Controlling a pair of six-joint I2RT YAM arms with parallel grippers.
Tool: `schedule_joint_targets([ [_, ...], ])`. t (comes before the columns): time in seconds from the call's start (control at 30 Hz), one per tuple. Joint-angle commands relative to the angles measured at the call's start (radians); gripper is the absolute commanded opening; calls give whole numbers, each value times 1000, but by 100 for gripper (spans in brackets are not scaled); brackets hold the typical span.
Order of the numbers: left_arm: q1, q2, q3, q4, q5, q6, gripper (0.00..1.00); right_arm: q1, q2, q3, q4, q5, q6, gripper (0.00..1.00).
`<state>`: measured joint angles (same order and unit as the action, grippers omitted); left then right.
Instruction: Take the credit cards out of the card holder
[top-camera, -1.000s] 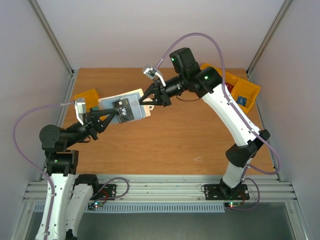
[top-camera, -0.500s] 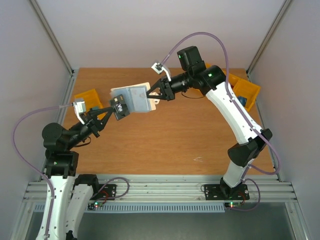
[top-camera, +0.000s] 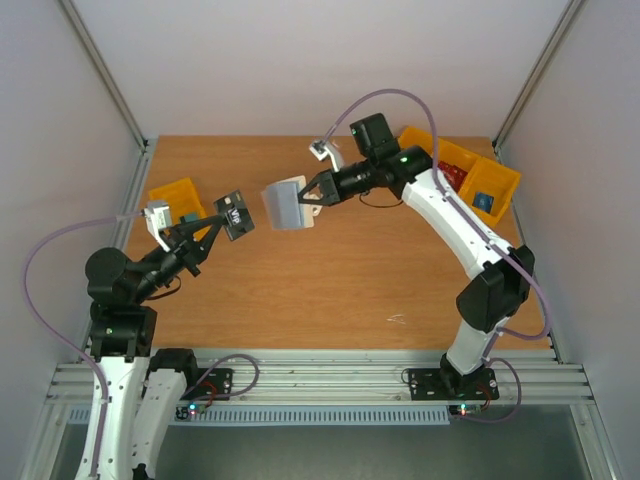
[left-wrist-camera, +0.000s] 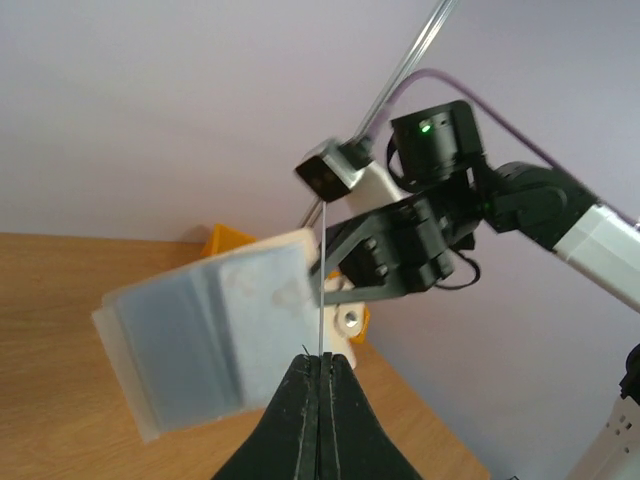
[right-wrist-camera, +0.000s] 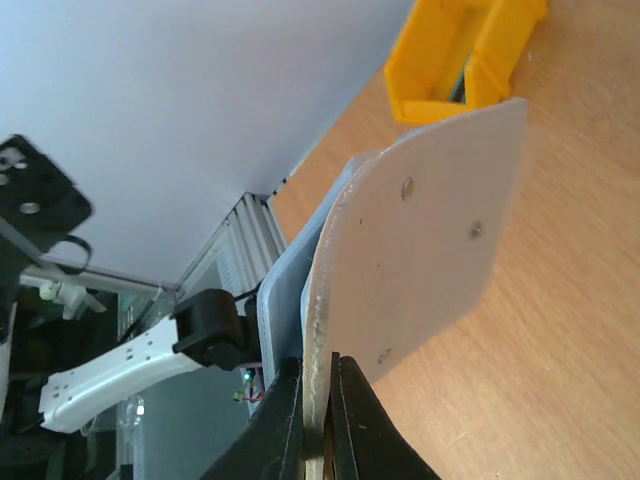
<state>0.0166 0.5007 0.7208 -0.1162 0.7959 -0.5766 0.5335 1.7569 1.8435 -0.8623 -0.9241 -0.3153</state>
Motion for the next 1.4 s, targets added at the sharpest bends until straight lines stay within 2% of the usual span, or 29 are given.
schedule_joint_targets([
  [0.0, 5, 0, -16, 87, 2, -30, 0, 67, 51, -100, 170, 41, 147, 1],
  [0.13, 5, 10, -14, 101, 14, -49, 0, 89, 144, -138, 272, 25, 258, 1],
  [0.3, 5, 10, -13, 105, 23, -56, 0, 84, 282, -158, 233, 16, 272, 1],
  [0.53, 5, 6, -14, 106, 22, -57, 0, -11, 372, -331, 274, 23, 369, 1],
  [0.6, 5, 5, -14, 106, 22, -57, 0, -40, 359, -362, 224, 102, 339, 11],
  [0.73, 5, 6, -19, 105, 24, -60, 0, -86, 268, -404, 97, 317, 236, 45],
  [0.8, 5, 5, -23, 144, 29, -66, 0, -125, 200, -438, 84, 391, 241, 54],
  [0.93, 5, 5, -27, 173, 58, -72, 0, -164, 46, -433, 60, 514, 202, 59],
  [1.03, 5, 10, -27, 211, 101, -82, 0, -86, -51, -316, -7, 575, 10, 56],
  [1.1, 5, 15, -28, 250, 130, -100, 0, -9, -95, -218, -49, 503, -151, 59],
  [1.17, 5, 19, -28, 290, 149, -119, 0, 31, -140, -150, -44, 209, -232, 60],
  [1.2, 5, 23, -28, 303, 158, -131, 0, 40, -161, -134, -8, 67, -229, 59],
  [1.27, 4, 23, -26, 321, 173, -142, 0, 63, -201, -117, 110, -114, -164, 58],
  [1.37, 4, 22, -21, 330, 190, -145, 0, 123, -213, -107, 269, -204, -79, 62],
])
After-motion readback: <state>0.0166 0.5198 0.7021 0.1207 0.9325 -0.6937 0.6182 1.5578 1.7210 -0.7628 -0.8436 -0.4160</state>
